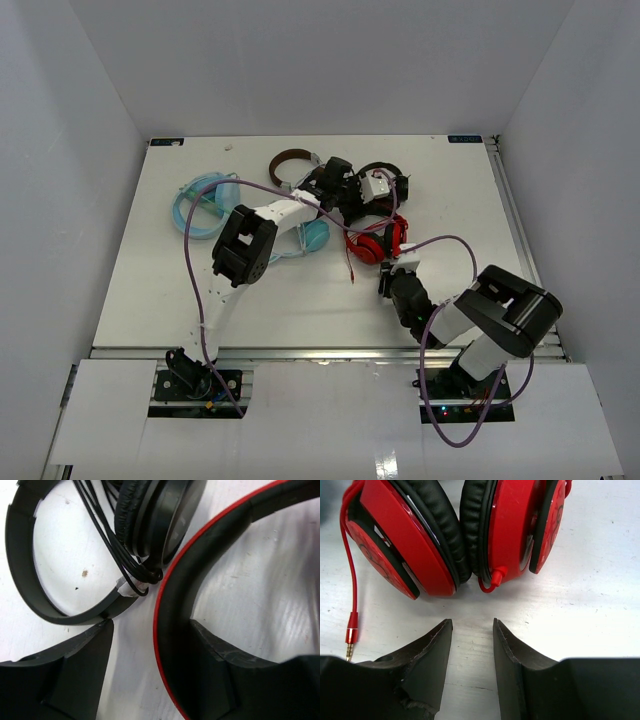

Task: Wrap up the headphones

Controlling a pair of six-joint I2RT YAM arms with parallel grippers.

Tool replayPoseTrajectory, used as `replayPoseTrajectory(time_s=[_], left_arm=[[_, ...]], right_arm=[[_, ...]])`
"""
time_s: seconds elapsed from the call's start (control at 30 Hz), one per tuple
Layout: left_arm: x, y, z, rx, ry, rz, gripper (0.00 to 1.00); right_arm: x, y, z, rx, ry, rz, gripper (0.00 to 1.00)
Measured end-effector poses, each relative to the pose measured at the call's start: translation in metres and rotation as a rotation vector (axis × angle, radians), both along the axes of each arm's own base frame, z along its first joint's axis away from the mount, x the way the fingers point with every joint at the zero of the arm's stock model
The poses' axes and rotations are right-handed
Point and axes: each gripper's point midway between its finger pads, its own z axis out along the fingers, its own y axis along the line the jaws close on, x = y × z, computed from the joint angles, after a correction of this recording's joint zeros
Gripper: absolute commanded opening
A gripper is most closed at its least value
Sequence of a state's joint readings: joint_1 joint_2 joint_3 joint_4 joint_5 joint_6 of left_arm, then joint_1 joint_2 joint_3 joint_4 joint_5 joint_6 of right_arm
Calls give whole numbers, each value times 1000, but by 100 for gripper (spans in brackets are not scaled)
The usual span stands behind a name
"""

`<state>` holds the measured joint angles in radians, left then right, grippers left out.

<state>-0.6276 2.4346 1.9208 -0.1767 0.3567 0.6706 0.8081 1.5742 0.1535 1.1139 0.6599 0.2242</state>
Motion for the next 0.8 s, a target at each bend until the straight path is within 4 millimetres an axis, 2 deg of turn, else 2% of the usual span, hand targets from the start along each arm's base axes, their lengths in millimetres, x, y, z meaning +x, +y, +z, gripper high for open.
replayPoseTrajectory(time_s=[0.13, 0.3, 0.5, 0.63, 0.8], left_arm=[[8, 3, 4, -19, -23, 58, 97], [14, 6, 7, -41, -28, 127, 98], [12, 10, 12, -66, 9, 179, 98], [10, 9, 29, -106, 33, 210, 98], [4, 7, 63, -164, 66, 234, 98]], right_arm=[[-1, 1, 9, 12, -13, 2, 45], [-2, 2, 26, 39, -40, 3, 45], [-5, 2, 35, 46, -42, 13, 45], [-8, 2, 42, 50, -36, 29, 46], [-11, 4, 55, 67, -39, 47, 46]])
